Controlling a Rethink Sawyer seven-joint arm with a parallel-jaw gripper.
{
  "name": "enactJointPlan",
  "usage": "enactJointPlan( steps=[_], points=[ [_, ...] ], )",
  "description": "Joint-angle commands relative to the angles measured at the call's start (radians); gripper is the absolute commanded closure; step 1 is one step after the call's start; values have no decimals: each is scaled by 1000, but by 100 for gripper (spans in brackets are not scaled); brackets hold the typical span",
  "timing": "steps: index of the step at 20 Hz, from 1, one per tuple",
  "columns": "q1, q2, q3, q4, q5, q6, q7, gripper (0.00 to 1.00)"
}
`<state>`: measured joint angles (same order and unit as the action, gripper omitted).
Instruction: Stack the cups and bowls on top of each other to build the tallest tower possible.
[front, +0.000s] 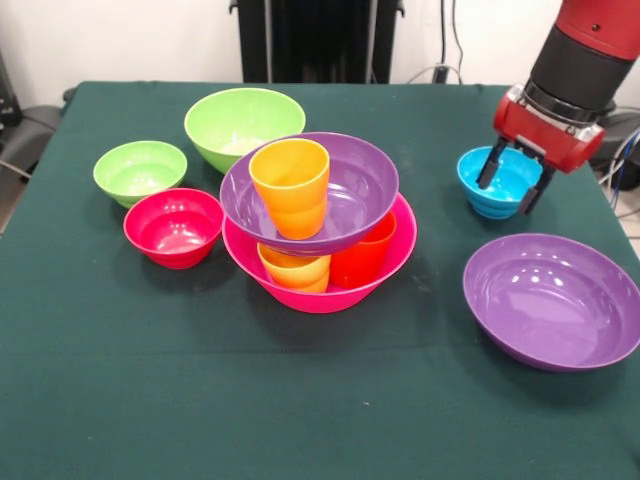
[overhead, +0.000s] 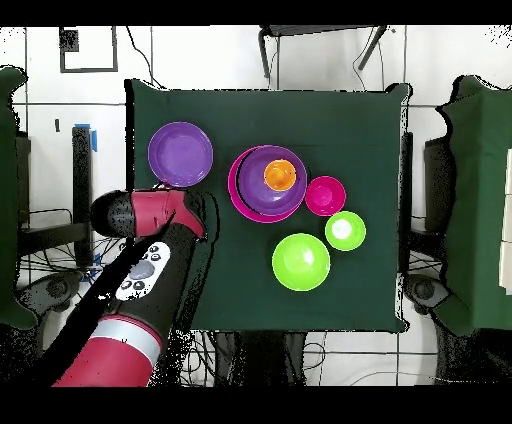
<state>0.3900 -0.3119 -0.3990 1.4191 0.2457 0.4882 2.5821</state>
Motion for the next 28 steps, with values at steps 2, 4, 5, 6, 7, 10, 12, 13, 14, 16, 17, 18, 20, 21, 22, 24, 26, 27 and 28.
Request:
enactJointPlan(
  steps=[2, 4, 5, 6, 7, 10, 12, 13, 14, 16, 17, 18, 20, 21, 22, 24, 26, 27, 28],
  points=[
    [-67, -22, 229, 134, 115, -36, 150, 0],
    [-82, -29, 251, 160, 132, -37, 136, 0],
    [-95, -35, 271, 179, 142, -41, 125, 0],
    [-110, -41, 293, 198, 146, -57, 107, 0],
    [-124, -45, 312, 211, 150, -62, 92, 0],
    [-121, -36, 304, 209, 133, -67, 80, 0],
    [-121, -28, 302, 210, 122, -67, 75, 0],
    [-119, -23, 296, 209, 116, -63, 76, 0],
    [-118, -18, 295, 211, 112, -58, 76, 0],
    [-105, -4, 283, 218, 106, -58, 88, 0],
    [-100, 4, 282, 225, 106, -74, 94, 0],
    [-96, 12, 281, 232, 106, -89, 100, 0],
    [-105, 19, 309, 259, 112, -132, 101, 0],
    [-108, 19, 318, 266, 113, -141, 100, 0],
    [-109, 20, 322, 270, 114, -146, 100, 0],
    [-105, 23, 327, 273, 114, -151, 102, 0],
    [-109, 25, 339, 274, 114, -153, 96, 0],
    [-116, 25, 348, 276, 114, -157, 90, 0],
    [-120, 24, 354, 276, 115, -156, 87, 0]
  ],
)
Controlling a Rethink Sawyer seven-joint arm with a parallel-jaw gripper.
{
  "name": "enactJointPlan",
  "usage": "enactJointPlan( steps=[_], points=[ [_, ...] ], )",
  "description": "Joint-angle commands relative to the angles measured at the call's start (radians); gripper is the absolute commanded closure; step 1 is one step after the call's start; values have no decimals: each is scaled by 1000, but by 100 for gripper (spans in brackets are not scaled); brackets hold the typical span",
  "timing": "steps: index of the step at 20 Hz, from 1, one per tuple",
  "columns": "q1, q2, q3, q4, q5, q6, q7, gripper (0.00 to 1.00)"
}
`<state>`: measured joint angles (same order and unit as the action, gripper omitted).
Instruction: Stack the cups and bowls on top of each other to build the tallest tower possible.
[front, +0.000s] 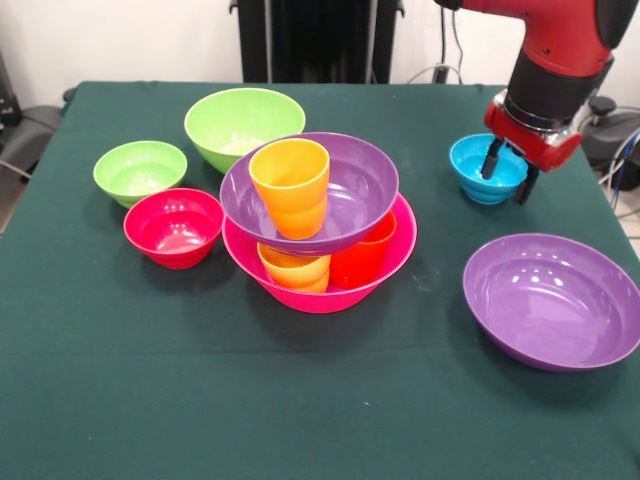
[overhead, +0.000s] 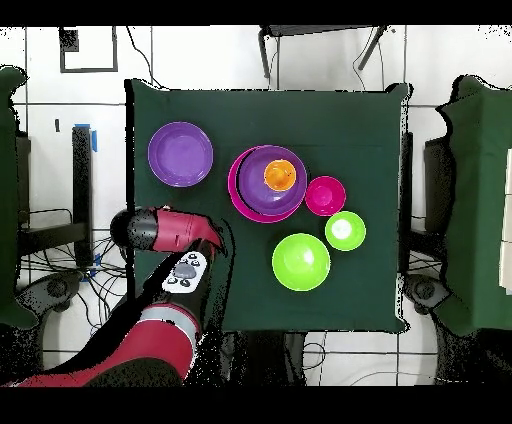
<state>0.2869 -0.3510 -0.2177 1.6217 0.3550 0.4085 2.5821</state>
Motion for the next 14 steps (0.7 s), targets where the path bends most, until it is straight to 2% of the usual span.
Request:
enactJointPlan(
  steps=[1, 4, 8, 12, 14],
  points=[
    [-19, 62, 175, 74, 6, -76, 88, 0],
    [-37, 50, 195, 82, 14, -63, 82, 0],
    [-14, 49, 170, 67, 16, -54, 107, 0],
    [-7, 68, 154, 45, 7, -87, 108, 0],
    [2, 73, 142, 40, -8, -135, 106, 0]
  ],
)
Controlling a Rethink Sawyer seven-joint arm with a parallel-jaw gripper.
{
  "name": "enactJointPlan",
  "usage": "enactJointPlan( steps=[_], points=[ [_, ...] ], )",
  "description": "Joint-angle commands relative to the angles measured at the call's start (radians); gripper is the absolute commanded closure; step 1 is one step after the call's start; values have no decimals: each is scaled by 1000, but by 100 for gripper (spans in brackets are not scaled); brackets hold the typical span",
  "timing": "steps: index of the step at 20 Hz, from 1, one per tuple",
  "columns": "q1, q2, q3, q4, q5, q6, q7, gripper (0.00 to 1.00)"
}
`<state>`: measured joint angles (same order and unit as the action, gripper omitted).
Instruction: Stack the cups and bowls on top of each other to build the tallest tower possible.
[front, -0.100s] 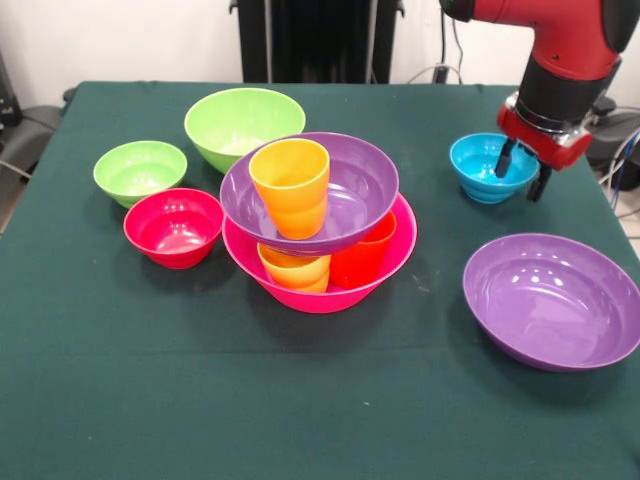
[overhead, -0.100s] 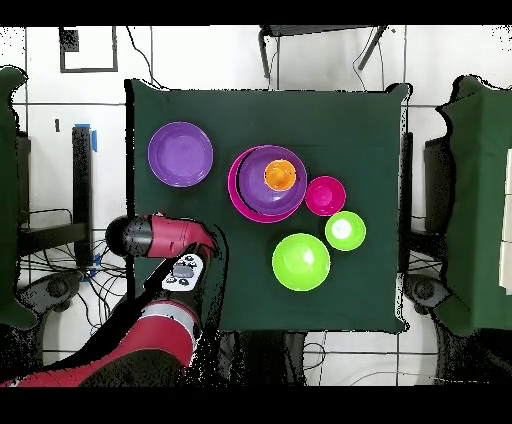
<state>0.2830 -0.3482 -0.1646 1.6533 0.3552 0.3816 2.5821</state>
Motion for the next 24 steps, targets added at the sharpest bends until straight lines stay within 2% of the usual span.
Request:
enactJointPlan(
  steps=[1, 4, 8, 13, 18, 24],
  points=[
    [11, 72, 83, 6, -15, -132, 106, 100],
    [-35, 69, 121, 18, -27, -160, 74, 100],
    [-30, 14, 70, 8, -30, -85, 66, 100],
    [-18, -123, 6, -27, -37, 124, 51, 100],
    [-33, -212, -45, -110, -78, 340, 11, 100],
    [-93, -305, -45, -205, -110, 575, -36, 100]
  ],
)
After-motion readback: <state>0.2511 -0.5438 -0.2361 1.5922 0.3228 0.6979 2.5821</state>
